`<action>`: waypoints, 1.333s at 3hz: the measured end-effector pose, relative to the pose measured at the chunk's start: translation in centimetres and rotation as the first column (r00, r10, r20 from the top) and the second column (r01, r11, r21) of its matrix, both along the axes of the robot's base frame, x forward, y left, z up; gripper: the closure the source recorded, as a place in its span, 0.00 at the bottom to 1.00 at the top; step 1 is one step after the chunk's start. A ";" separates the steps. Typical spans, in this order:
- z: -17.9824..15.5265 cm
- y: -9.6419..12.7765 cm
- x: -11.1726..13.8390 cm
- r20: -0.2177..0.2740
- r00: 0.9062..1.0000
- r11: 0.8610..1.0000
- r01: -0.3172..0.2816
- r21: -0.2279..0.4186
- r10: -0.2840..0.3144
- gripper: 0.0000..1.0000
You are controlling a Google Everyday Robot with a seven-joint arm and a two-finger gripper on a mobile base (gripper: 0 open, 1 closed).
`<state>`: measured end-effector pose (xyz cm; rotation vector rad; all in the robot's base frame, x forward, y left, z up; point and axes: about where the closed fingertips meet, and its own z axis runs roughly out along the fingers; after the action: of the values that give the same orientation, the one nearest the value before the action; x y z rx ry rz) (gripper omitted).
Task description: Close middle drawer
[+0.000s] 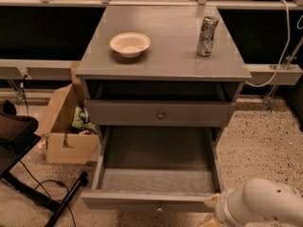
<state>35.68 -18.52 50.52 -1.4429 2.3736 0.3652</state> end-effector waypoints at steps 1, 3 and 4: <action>-6.4 0.4 -1.2 -0.024 0.999 0.996 0.032 0.078 -0.030 0.61; -17.0 3.8 1.1 -0.034 0.999 0.971 0.008 0.238 0.000 1.00; -21.4 6.0 3.3 -0.056 0.998 0.954 -0.019 0.299 0.037 1.00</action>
Offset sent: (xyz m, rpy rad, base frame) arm -0.0036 0.0498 -0.2171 0.3089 0.0569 -0.0190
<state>38.95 -12.56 29.17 -1.3404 2.2264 0.7499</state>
